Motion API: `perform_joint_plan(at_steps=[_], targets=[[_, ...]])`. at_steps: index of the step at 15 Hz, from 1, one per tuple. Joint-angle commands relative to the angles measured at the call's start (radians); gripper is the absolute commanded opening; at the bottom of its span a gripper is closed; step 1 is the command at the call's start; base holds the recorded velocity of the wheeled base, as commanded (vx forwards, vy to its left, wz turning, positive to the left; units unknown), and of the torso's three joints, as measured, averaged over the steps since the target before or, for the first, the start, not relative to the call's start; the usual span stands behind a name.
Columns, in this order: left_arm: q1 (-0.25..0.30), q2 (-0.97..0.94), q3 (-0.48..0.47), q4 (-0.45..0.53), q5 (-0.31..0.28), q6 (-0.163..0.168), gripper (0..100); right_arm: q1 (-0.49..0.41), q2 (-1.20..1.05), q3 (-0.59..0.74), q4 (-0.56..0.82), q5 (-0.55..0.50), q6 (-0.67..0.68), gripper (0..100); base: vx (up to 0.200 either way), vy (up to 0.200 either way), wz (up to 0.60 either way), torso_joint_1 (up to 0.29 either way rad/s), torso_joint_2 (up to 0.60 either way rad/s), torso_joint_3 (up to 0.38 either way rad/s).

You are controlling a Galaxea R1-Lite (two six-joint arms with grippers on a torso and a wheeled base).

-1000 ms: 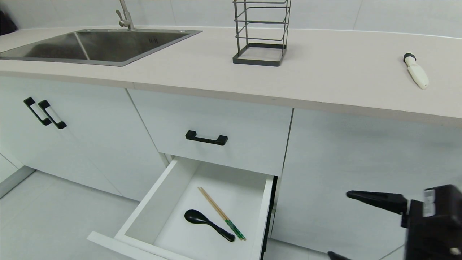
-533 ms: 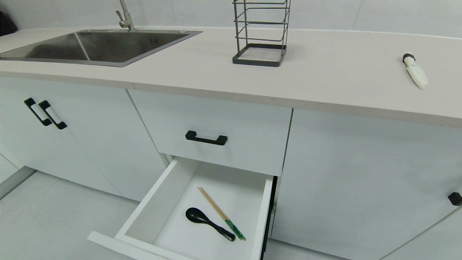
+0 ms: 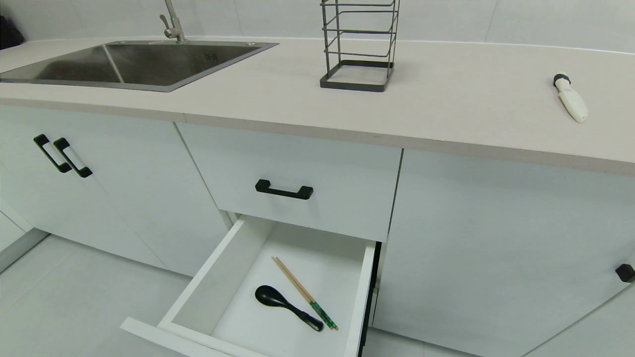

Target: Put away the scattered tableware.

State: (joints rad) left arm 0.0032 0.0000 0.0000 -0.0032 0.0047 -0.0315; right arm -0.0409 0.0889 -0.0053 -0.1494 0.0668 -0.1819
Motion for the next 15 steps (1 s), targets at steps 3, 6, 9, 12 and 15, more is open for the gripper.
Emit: perform_joint_plan(at_steps=[3,6,9,12,15], targets=[[-0.043,0.074,-0.015,-0.008,-0.075,0.061,100,0.036,-0.051,0.005,0.083,-0.088,0.045,100,0.0,0.0,0.0,0.0,0.0,0.0],[-0.126,0.393,-0.431,0.017,-0.149,-0.064,100,0.044,-0.089,0.005,0.083,-0.036,0.111,100,0.0,0.0,0.0,0.0,0.0,0.0],[-0.129,0.515,-0.411,0.112,-0.238,-0.061,100,0.044,-0.089,0.005,0.085,-0.122,0.121,100,0.0,0.0,0.0,0.0,0.0,0.0],[-0.16,0.589,-0.39,0.238,-0.284,-0.059,100,0.044,-0.089,0.005,0.086,-0.127,0.119,100,0.0,0.0,0.0,0.0,0.0,0.0],[-0.295,0.713,-0.39,0.342,-0.284,-0.059,100,0.044,-0.089,0.005,0.086,-0.128,0.121,100,0.0,0.0,0.0,0.0,0.0,0.0]])
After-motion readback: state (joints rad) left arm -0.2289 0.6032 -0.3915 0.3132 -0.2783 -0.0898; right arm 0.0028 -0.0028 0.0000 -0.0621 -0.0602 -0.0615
